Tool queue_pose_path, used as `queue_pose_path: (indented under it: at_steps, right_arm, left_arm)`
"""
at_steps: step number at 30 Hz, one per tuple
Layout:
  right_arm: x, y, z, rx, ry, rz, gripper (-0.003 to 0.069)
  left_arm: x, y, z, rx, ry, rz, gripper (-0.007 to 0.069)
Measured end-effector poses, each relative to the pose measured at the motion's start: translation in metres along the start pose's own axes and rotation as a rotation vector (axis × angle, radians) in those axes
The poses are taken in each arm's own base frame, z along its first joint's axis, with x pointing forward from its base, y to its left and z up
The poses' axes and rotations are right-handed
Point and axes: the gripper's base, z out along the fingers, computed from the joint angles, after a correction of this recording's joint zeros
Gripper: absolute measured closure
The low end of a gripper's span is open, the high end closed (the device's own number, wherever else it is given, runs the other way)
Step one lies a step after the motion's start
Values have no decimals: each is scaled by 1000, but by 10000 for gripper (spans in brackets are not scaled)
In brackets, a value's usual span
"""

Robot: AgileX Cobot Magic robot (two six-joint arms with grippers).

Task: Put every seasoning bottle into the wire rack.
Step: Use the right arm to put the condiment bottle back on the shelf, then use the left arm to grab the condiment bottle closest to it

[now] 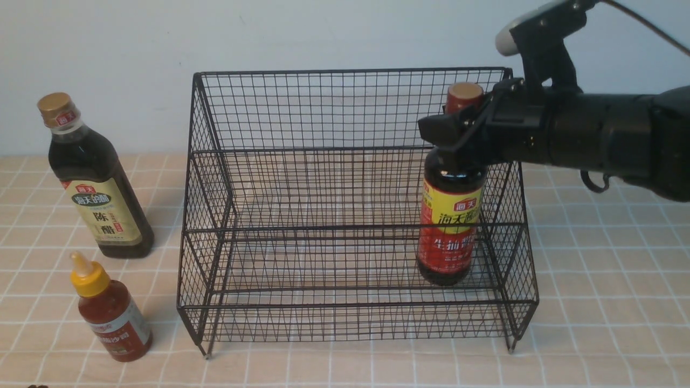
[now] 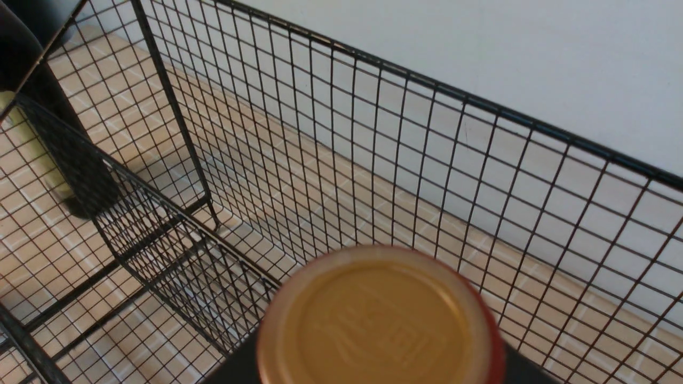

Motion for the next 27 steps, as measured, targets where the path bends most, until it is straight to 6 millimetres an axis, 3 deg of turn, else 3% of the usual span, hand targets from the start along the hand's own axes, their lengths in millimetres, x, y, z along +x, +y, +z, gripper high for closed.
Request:
queue_pose_path:
  at_steps: [4, 10, 18, 19, 23, 27]
  right_arm:
    - [0, 1, -3, 0, -4, 4, 372]
    - [-21, 8, -30, 7, -87, -20, 225]
    - [-53, 21, -78, 21, -233, -40, 216]
    - [-61, 24, -93, 20, -276, 4, 230]
    - [-72, 31, -117, 1, -345, 117, 286]
    - [-83, 50, -157, -138, -404, 384, 466]
  left_arm:
    - [0, 0, 0, 0, 0, 0, 631]
    - [0, 0, 0, 0, 0, 0, 631]
    - [0, 0, 0, 0, 0, 0, 631]
    - [0, 0, 0, 0, 0, 0, 631]
    - [0, 0, 0, 0, 0, 0, 631]
    - [0, 0, 0, 0, 0, 0, 631]
